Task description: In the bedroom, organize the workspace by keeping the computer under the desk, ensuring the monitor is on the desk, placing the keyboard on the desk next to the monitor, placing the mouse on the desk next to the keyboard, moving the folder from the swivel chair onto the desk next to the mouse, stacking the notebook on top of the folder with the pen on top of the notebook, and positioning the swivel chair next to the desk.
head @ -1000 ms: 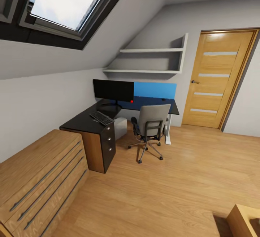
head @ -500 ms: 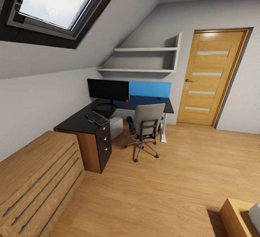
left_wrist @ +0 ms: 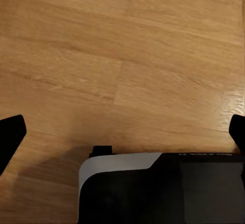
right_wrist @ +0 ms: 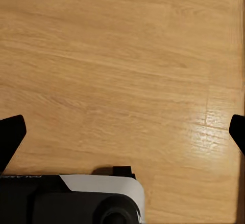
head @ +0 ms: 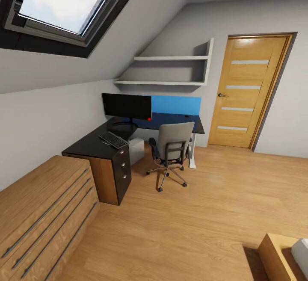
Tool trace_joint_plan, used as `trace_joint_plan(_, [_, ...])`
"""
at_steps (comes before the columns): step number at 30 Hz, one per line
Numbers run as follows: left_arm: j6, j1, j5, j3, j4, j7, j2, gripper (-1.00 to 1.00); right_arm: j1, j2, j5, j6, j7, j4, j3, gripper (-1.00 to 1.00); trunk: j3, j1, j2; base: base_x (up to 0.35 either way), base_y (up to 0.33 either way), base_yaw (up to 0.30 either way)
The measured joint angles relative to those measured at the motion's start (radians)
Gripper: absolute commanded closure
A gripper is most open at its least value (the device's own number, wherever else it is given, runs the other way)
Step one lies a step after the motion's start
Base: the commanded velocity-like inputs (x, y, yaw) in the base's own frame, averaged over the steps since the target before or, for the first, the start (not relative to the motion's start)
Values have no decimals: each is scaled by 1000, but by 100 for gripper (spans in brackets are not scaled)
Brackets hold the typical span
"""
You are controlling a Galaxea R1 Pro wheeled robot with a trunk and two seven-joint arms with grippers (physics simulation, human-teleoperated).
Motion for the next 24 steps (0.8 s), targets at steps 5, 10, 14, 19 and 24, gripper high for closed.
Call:
trace_joint_plan(5, [-75, 0, 1, 1, 3, 3, 8, -100, 0, -1, -1, -67, -3, 2, -1, -100, 0, 0, 0, 0, 0, 0])
trace_joint_plan(10, [-96, 0, 2, 1, 4, 5, 11, -100, 0, -2, -1, -90, -4, 3, -1, -100, 0, 0, 0, 16, 0, 0])
trace_joint_plan(14, [-101, 1, 2, 3, 13, 6, 16, -100, 0, -2, -1, -97, -5, 3, -2, -100, 0, 0, 0, 181, 0, 0])
trace_joint_plan(19, [-103, 0, 5, 8, 60, 6, 19, -100, 0, -5, -3, -100, -22, 2, -2, -100, 0, -1, 0, 295, 0, 0])
trace_joint_plan(24, [-107, 0, 33, 36, 65, 7, 28, -100, -1, -3, -3, -98, -26, -2, 0, -100, 0, -1, 0, 324, 0, 0])
